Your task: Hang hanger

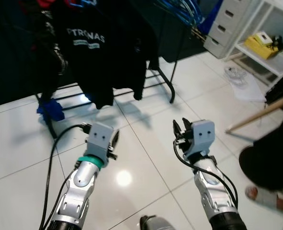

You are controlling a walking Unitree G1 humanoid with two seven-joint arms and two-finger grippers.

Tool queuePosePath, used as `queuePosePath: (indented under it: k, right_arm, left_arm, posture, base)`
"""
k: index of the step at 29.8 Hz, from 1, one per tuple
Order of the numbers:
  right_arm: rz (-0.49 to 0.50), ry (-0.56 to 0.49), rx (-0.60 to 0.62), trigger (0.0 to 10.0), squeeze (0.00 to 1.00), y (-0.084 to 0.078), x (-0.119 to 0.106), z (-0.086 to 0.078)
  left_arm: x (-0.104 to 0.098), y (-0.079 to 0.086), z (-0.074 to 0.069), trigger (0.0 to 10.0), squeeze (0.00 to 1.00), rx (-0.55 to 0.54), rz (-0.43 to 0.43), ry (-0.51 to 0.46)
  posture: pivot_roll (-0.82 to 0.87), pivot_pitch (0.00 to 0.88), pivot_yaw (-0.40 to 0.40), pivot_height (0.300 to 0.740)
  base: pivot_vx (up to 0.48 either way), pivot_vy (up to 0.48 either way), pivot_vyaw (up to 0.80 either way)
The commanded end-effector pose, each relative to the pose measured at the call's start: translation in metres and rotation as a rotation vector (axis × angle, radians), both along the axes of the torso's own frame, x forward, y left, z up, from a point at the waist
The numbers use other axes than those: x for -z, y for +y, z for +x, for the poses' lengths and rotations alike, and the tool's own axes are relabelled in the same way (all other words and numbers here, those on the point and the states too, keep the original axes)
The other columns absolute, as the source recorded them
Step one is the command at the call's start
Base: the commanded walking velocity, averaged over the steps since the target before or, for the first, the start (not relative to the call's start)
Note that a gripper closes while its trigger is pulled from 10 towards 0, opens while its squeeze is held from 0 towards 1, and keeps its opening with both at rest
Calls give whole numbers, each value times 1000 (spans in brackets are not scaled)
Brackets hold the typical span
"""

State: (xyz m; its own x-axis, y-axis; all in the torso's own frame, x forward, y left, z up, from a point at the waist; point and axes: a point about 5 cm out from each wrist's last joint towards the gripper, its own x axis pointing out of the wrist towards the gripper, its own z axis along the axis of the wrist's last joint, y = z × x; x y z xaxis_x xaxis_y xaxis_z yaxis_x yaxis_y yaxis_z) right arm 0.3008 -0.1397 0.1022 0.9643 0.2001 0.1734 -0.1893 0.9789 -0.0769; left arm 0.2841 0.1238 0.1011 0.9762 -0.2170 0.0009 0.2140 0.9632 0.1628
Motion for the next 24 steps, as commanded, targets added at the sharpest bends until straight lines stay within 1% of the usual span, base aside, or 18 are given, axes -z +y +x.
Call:
queuePosePath:
  k: [1, 5, 7, 11, 13, 15, 16, 17, 18, 19, 21, 22, 24]
  right_arm:
    - [5, 22, 11, 10000, 0, -3, 5, -2]
    - [-11, 14, 5, 10000, 0, -3, 4, -2]
    - [-22, 3, -3, 10000, 0, -1, 2, -2]
    - [-64, -60, -54, 10000, 0, 9, -11, 1]
    - [-68, -73, -64, 10000, 0, 12, -15, 2]
    - [-52, -119, -79, 10000, 0, 18, -29, 6]
    - [-52, -119, -79, 10000, 0, 18, -29, 6]
    - [-27, -173, -88, 10000, 0, 24, -46, 12]
    - [-27, -173, -88, 10000, 0, 24, -46, 12]
    - [-22, -202, -91, 10000, 0, 26, -55, 14]
    - [-19, -230, -92, 10000, 0, 28, -63, 16]
    - [-22, -259, -82, 10000, 0, 28, -70, 18]
    - [-24, -277, -73, 10000, 0, 27, -74, 18]
  left_arm:
    - [5, -4, -3, 10000, 0, 19, -1, 19]
    - [4, -4, -3, 10000, 0, 17, -2, 12]
    - [3, -3, -3, 10000, 0, 14, -2, 10]
    - [0, 3, -1, 10000, 0, -3, 29, -15]
    - [-1, 3, 0, 10000, 0, -8, 32, -21]
    - [-9, 5, 2, 10000, 0, -29, 62, -65]
    - [-9, 5, 2, 10000, 0, -29, 62, -65]
    - [-20, 8, 5, 10000, 0, -69, 90, -128]
    - [-20, 8, 5, 10000, 0, -69, 90, -128]
    - [-26, 10, 7, 10000, 0, -101, 103, -165]
    - [-33, 13, 9, 10000, 0, -133, 115, -200]
    - [-37, 13, 9, 10000, 0, -125, 128, -219]
    - [-40, 13, 9, 10000, 0, -115, 137, -229]
  posture:
    - [-121, 29, 32, 740]
    - [-122, 30, 32, 740]
    - [-122, 30, 32, 740]
    - [-106, 25, 27, 740]
    - [-99, 23, 26, 740]
    - [-83, 20, 20, 740]
    - [-83, 20, 20, 740]
    - [-67, 17, 11, 740]
    - [-67, 17, 11, 740]
    - [-67, 17, 11, 740]
    - [-67, 17, 11, 740]
    - [-51, 16, 3, 740]
    - [-49, 18, 3, 740]
  base:
    - [0, 0, -800]
    - [0, 0, -800]
    - [0, 0, -444]
    - [0, 0, 0]
    - [0, 0, 0]
    - [0, 0, 0]
    - [0, 0, 0]
    - [0, 0, 0]
    - [0, 0, 0]
    - [0, 0, 0]
    - [0, 0, 0]
    - [0, 0, 0]
    - [0, 0, 0]
